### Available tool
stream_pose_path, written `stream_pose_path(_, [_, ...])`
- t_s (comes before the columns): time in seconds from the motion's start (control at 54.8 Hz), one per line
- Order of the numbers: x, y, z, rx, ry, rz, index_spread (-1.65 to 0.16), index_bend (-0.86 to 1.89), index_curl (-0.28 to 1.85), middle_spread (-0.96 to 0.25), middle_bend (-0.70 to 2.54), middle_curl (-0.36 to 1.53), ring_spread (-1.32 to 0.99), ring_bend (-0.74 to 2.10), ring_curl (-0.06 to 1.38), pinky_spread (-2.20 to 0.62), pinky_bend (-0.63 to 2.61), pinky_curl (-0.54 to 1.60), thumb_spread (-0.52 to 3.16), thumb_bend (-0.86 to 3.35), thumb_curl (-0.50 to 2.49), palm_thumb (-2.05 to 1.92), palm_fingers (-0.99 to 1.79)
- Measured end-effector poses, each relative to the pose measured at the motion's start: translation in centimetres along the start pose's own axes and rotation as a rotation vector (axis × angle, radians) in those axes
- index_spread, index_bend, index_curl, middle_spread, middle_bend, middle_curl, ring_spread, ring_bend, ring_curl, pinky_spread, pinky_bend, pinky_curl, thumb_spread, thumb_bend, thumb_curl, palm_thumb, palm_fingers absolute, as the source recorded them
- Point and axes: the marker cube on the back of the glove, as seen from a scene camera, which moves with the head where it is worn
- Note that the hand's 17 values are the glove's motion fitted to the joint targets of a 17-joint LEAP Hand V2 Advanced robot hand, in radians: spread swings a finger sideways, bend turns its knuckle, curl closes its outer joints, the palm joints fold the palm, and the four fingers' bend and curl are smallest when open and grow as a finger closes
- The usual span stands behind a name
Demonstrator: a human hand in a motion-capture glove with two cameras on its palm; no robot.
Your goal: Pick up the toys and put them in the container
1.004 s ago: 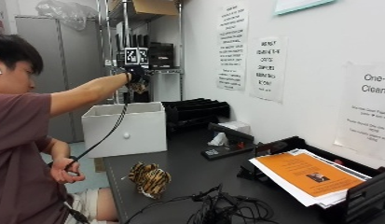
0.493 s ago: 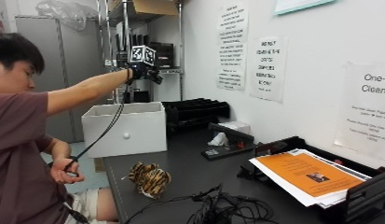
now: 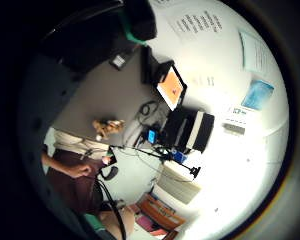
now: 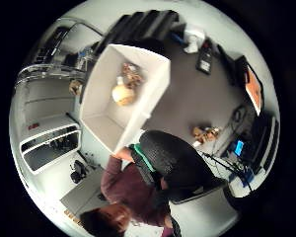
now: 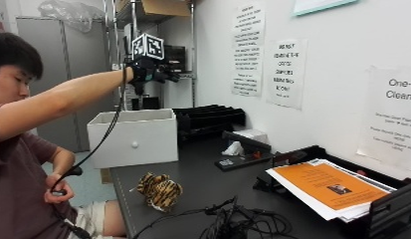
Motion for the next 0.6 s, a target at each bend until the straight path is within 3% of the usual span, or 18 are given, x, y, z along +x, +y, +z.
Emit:
stream_pose_path(0.128, [4.3,4.1,7.2,-0.05,0.038,-0.005,-0.27,0.09,0.16,-0.02,0.11,0.2,0.08,0.3,0.34,0.07,1.02,0.44,1.12,-0.05,0.31,-0.06,-0.31])
stream_pose_path(0.274, [8.0,7.6,18.9,-0.131,-0.112,-0.044,-0.27,0.08,0.16,-0.02,0.11,0.2,0.07,0.26,0.34,0.07,0.98,0.42,1.13,-0.05,0.29,-0.06,-0.29])
stream_pose_path(0.438, [8.2,7.6,32.2,-0.157,-0.258,-0.059,-0.28,0.1,0.15,-0.03,0.1,0.19,0.06,0.22,0.34,0.07,0.96,0.4,1.13,-0.04,0.28,-0.04,-0.27])
stream_pose_path(0.457, [8.0,7.4,33.4,-0.17,-0.263,-0.057,-0.28,0.14,0.17,-0.02,-0.04,0.16,0.06,0.26,0.35,0.07,0.99,0.41,1.14,-0.04,0.28,-0.03,-0.33])
stream_pose_path(0.475, [7.8,7.3,34.6,-0.183,-0.267,-0.055,-0.28,0.1,0.16,-0.03,0.11,0.18,0.06,0.22,0.33,0.07,0.96,0.39,1.14,-0.04,0.28,-0.03,-0.27])
stream_pose_path(0.53, [7.2,6.9,38.0,-0.206,-0.292,-0.049,-0.29,0.12,0.17,-0.04,0.11,0.18,0.06,0.2,0.33,0.07,0.93,0.39,1.13,-0.03,0.29,-0.03,-0.26])
stream_pose_path(0.603, [6.4,6.5,40.9,-0.13,-0.276,-0.037,-0.29,0.16,0.18,-0.04,0.1,0.18,0.07,0.16,0.32,0.08,0.91,0.38,1.12,-0.04,0.29,-0.03,-0.25])
